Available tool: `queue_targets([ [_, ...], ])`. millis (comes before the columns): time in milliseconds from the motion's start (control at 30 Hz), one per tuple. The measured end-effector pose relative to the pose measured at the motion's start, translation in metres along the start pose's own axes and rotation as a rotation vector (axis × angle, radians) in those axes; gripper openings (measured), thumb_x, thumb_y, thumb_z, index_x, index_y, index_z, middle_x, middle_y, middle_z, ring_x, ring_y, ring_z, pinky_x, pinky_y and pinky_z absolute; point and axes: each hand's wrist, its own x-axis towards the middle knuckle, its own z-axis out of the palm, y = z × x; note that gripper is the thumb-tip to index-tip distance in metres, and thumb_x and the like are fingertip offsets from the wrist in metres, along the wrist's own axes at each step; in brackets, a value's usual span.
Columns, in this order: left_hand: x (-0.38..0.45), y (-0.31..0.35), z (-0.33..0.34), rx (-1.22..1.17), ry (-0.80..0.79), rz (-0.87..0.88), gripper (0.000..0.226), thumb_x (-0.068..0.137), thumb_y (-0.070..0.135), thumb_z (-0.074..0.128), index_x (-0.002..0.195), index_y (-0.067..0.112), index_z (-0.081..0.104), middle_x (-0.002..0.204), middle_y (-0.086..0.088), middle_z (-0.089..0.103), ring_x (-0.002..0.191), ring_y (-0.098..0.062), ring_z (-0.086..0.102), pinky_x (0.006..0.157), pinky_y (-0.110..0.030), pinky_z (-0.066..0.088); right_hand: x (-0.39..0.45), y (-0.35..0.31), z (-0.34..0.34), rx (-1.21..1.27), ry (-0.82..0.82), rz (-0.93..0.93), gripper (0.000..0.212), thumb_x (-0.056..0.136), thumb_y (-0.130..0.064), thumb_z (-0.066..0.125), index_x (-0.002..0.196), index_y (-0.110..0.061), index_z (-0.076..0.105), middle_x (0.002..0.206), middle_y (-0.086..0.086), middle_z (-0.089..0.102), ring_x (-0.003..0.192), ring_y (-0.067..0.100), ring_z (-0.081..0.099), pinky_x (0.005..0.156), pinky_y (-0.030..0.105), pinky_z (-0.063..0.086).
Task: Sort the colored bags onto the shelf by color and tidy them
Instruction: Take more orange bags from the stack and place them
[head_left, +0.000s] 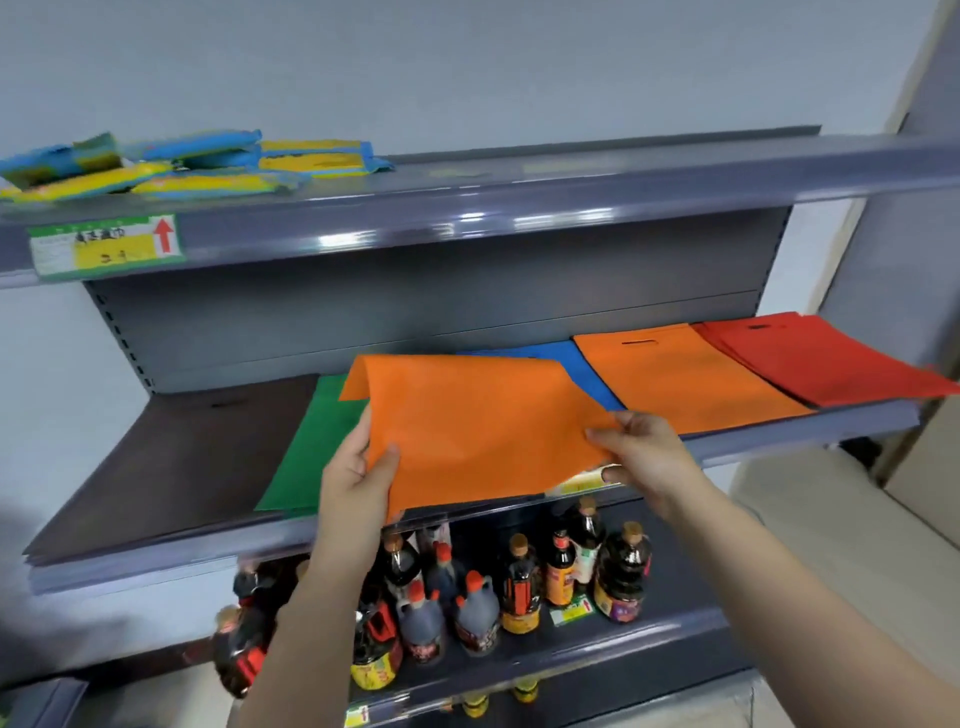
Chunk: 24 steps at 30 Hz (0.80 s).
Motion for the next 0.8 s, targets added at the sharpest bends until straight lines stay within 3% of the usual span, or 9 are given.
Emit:
queue_targets([
  [67,-0.001,-0.005,0.040,0.043,0.047,0.055,0.049,0.096,0.004,0.046,0.123,0.045,0.045,0.122,0.013,0.061,0.115,-0.013,0.058,0.100,-0.038,0.045,0.004,0.010,-0.030,-0.189,0.127,-0.166,0.017,0.091,-0.003,0.057,0.081,-0.016,0.058,0.073,0.008,0.063,0.054,0.016,0.056,0.053,0.029,0.049],
  [133,0.002,-0.015,0.074,0.151,0.094,0.105,0.048,0.096,0.004,0.048,0.135,0.030,0.041,0.129,0.002,0.058,0.114,-0.013,0.057,0.099,-0.027,0.045,0.008,0.022,-0.061,-0.271,0.259,-0.229,0.015,0.089,0.000,0.056,0.082,-0.014,0.058,0.061,0.003,0.058,0.049,0.015,0.053,0.055,0.032,0.048],
  [167,0.005,-0.022,0.089,0.236,0.092,0.094,0.048,0.095,0.004,0.049,0.140,0.021,0.040,0.127,-0.005,0.061,0.108,-0.016,0.060,0.092,-0.021,0.047,0.012,0.030,-0.077,-0.291,0.306,-0.198,0.015,0.087,0.001,0.056,0.079,-0.012,0.059,0.057,0.002,0.057,0.049,0.017,0.053,0.056,0.036,0.049],
  [267,0.012,-0.042,0.126,0.514,-0.018,-0.052,0.047,0.094,0.003,0.049,0.140,0.011,0.044,0.103,-0.031,0.064,0.067,-0.025,0.062,0.065,-0.034,0.047,0.023,0.055,-0.119,-0.344,0.285,0.026,0.020,0.078,0.005,0.055,0.061,-0.006,0.057,0.046,0.004,0.059,0.045,0.021,0.054,0.062,0.044,0.053],
  [367,0.017,-0.059,0.152,0.613,-0.144,-0.093,0.048,0.094,0.002,0.046,0.141,0.013,0.043,0.097,-0.023,0.067,0.040,-0.008,0.041,0.042,-0.014,0.033,0.031,0.071,-0.145,-0.344,0.287,0.100,0.024,0.078,0.007,0.053,0.057,-0.005,0.058,0.044,0.004,0.059,0.037,0.012,0.053,0.051,0.025,0.050],
  [500,0.036,-0.068,0.180,0.705,-0.198,-0.093,0.050,0.095,0.001,0.042,0.143,0.013,0.038,0.070,0.006,0.053,0.044,-0.012,0.032,0.038,-0.014,0.027,0.048,0.078,-0.167,-0.320,0.294,0.082,0.015,0.077,0.007,0.053,0.069,0.003,0.065,0.044,0.002,0.060,0.039,0.015,0.054,0.056,0.029,0.049],
  [600,0.052,-0.066,0.199,0.703,-0.184,-0.044,0.049,0.094,-0.001,0.042,0.140,0.015,0.043,0.069,0.000,0.057,0.041,-0.008,0.030,0.037,-0.013,0.030,0.071,0.075,-0.180,-0.363,0.302,0.030,0.020,0.076,0.007,0.052,0.067,-0.008,0.062,0.044,0.002,0.056,0.042,0.018,0.052,0.055,0.031,0.045],
  [733,0.084,-0.082,0.230,0.653,-0.139,-0.119,0.046,0.090,-0.001,0.041,0.132,0.014,0.054,0.099,-0.028,0.063,0.042,-0.009,0.034,0.042,-0.016,0.037,0.110,0.070,-0.201,-0.395,0.299,0.006,0.023,0.077,0.009,0.053,0.067,-0.010,0.061,0.038,-0.006,0.052,0.037,0.013,0.051,0.056,0.035,0.048],
  [800,0.097,-0.092,0.248,0.633,-0.151,-0.180,0.041,0.090,0.001,0.040,0.125,0.012,0.058,0.081,-0.024,0.059,0.044,-0.013,0.035,0.046,-0.030,0.044,0.129,0.068,-0.214,-0.441,0.309,0.010,0.020,0.077,0.009,0.054,0.068,-0.007,0.060,0.040,-0.003,0.051,0.032,0.008,0.050,0.051,0.030,0.045],
])
